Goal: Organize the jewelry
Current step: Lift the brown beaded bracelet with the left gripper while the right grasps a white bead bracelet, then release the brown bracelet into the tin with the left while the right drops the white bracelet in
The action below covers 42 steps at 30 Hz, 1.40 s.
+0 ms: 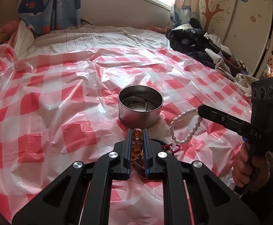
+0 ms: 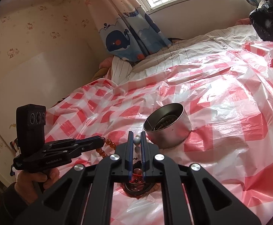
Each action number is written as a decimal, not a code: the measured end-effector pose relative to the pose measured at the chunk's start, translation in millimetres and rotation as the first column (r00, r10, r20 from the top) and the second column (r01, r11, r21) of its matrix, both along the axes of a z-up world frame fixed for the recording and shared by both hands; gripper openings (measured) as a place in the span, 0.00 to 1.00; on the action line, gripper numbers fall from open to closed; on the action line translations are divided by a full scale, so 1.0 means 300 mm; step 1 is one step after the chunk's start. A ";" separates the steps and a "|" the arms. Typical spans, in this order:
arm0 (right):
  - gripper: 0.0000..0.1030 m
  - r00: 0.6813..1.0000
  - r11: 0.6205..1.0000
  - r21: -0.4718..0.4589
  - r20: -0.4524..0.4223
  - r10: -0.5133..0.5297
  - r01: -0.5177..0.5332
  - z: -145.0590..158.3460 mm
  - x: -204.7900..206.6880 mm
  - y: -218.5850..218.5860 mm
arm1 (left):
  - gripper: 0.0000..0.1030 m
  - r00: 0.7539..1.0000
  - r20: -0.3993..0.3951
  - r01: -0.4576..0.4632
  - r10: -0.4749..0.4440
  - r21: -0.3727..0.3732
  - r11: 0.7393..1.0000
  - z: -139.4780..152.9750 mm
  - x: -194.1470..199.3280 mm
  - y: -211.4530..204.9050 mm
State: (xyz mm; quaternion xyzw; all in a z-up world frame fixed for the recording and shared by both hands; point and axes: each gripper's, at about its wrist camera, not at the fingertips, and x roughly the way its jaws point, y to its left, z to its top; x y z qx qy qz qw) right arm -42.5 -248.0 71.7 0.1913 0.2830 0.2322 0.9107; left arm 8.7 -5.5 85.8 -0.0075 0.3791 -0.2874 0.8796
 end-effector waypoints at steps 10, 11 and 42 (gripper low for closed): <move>0.08 1.000 1.000 0.016 -0.005 0.007 -0.007 -0.008 0.010 0.002 | 0.09 0.999 0.034 0.017 -0.018 0.025 1.000 0.023 -0.003 -0.033; 0.08 1.000 1.000 0.025 -0.005 0.008 -0.008 -0.007 0.013 0.000 | 0.09 0.999 0.033 0.023 -0.023 0.010 1.000 0.030 -0.002 -0.034; 0.08 0.997 0.994 0.106 -0.078 0.022 -0.013 0.020 0.345 -0.021 | 0.29 0.977 -0.151 -0.154 0.149 -0.022 0.988 -0.076 0.358 -0.077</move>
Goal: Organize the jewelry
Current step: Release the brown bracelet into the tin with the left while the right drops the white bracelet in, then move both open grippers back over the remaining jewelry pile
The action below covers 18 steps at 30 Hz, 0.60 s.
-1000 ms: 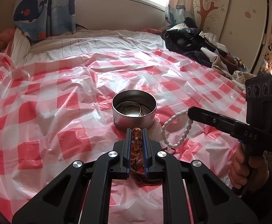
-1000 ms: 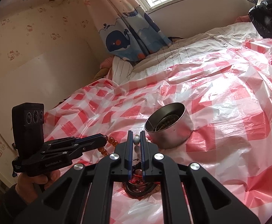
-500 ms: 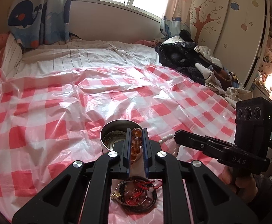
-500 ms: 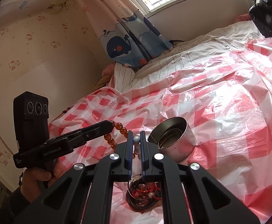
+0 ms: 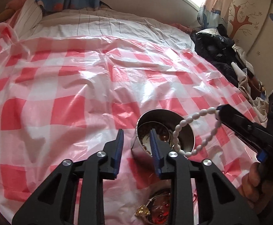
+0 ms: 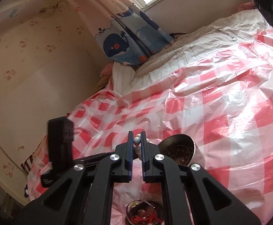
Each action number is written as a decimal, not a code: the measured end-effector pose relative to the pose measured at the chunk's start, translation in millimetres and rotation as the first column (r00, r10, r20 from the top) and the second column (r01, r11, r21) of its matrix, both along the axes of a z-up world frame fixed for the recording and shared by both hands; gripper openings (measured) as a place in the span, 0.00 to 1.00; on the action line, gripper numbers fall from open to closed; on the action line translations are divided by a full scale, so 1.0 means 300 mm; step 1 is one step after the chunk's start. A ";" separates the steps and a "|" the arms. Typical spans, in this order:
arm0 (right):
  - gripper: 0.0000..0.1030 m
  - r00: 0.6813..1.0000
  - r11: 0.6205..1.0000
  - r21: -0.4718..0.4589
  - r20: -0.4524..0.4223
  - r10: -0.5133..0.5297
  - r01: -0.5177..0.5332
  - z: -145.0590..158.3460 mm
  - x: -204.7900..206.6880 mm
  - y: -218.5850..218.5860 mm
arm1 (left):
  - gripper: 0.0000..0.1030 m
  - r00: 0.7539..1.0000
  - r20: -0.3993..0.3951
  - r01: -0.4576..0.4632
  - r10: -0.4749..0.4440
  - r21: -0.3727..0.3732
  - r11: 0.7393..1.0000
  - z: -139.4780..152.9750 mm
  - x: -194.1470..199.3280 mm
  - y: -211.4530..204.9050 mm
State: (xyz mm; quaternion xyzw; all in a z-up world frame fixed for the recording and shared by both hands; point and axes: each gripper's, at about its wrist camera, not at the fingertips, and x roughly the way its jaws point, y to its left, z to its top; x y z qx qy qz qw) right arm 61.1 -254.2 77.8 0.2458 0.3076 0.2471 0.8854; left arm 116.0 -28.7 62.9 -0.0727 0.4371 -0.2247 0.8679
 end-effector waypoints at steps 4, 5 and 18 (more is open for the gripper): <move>0.15 0.989 0.974 -0.202 -0.082 -0.124 0.106 -0.070 0.029 0.007 | 0.35 1.000 0.016 -0.016 0.016 0.012 1.000 0.021 -0.057 0.053; 0.16 0.986 0.970 -0.211 -0.085 -0.142 0.121 -0.073 0.013 -0.005 | 0.39 0.999 0.028 -0.016 0.015 0.027 1.000 0.025 -0.083 0.055; 0.44 0.945 0.915 -0.343 -0.165 -0.283 0.214 -0.245 -0.304 -0.055 | 0.72 0.986 0.098 -0.152 0.135 0.193 0.969 -0.104 -0.345 0.073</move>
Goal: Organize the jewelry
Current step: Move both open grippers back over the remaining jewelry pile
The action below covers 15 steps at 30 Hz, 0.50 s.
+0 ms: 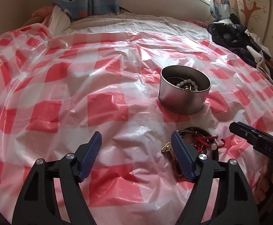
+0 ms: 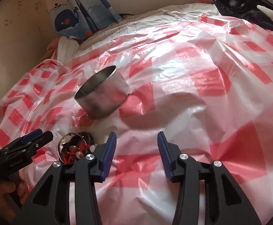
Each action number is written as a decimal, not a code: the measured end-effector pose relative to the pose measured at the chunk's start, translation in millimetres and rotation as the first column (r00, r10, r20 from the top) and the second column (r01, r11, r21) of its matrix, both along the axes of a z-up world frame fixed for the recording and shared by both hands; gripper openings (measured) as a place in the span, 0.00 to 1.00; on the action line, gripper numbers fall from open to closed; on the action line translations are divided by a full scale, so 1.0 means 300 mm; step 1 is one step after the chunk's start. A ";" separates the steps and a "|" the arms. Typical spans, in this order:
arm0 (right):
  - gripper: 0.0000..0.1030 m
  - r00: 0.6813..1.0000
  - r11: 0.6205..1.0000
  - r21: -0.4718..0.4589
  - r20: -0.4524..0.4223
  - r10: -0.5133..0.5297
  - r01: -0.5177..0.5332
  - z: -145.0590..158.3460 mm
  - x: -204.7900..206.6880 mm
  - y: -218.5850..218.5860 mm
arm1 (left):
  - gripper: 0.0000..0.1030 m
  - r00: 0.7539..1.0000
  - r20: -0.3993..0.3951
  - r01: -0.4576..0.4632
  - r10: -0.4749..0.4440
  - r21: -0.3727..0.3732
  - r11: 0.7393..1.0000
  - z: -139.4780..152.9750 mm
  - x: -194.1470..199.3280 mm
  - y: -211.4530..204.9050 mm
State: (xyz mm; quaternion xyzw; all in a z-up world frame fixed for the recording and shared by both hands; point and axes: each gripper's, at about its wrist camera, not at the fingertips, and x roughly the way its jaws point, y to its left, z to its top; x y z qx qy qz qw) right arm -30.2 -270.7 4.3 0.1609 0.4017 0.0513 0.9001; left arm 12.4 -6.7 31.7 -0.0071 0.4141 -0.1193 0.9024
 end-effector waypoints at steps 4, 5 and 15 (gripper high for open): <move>0.47 0.999 0.999 -0.031 0.022 -0.026 0.027 -0.014 -0.021 0.010 | 0.76 0.999 0.039 -0.031 0.030 0.024 0.999 -0.020 -0.030 -0.010; 0.52 0.999 0.999 -0.029 0.028 -0.024 0.025 -0.015 -0.023 0.011 | 0.79 0.998 0.050 -0.032 0.030 0.038 0.999 -0.022 -0.032 -0.017; 0.60 0.999 1.000 -0.009 0.053 -0.011 0.011 -0.017 -0.029 0.012 | 0.87 0.990 0.118 -0.082 0.071 0.090 0.993 -0.012 -0.061 -0.023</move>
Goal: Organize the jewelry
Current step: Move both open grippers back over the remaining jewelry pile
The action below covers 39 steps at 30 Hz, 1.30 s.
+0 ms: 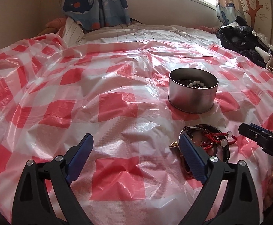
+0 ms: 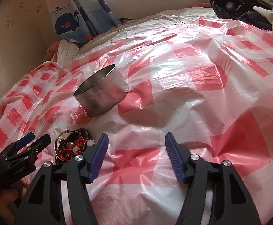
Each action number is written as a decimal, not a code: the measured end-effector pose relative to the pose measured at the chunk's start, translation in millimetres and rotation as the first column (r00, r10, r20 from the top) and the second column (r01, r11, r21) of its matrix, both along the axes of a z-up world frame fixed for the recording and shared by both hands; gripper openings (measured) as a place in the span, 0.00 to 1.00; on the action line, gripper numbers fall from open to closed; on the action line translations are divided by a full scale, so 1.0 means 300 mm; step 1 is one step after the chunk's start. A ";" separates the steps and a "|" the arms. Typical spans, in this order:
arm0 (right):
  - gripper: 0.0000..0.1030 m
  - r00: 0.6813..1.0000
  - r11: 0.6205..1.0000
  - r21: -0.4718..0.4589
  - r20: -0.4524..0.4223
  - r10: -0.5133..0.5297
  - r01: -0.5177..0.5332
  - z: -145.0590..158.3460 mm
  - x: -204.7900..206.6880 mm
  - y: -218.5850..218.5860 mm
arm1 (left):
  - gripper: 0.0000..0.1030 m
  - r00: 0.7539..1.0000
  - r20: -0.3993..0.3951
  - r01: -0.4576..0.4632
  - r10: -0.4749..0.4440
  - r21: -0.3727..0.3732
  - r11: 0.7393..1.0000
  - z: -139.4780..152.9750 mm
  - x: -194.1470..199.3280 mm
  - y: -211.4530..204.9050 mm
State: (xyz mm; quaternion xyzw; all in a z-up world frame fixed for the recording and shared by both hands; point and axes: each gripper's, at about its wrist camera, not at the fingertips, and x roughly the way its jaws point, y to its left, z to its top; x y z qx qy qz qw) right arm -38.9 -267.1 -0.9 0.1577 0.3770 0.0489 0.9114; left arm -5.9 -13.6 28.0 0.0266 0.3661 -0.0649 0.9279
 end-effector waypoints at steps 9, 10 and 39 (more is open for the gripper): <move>0.64 1.000 1.000 -0.001 -0.003 0.003 -0.003 -0.006 0.007 0.002 | 0.88 1.000 -0.004 -0.001 0.001 0.013 1.000 -0.006 0.001 -0.006; 0.64 1.000 1.000 -0.002 -0.004 0.003 -0.003 -0.007 0.007 0.003 | 0.88 1.000 -0.006 -0.001 0.001 0.014 1.000 -0.008 0.002 -0.006; 0.68 1.000 1.000 -0.003 -0.006 0.004 -0.004 -0.011 0.011 0.009 | 0.88 1.000 -0.016 -0.005 0.005 0.025 1.000 -0.016 0.011 -0.013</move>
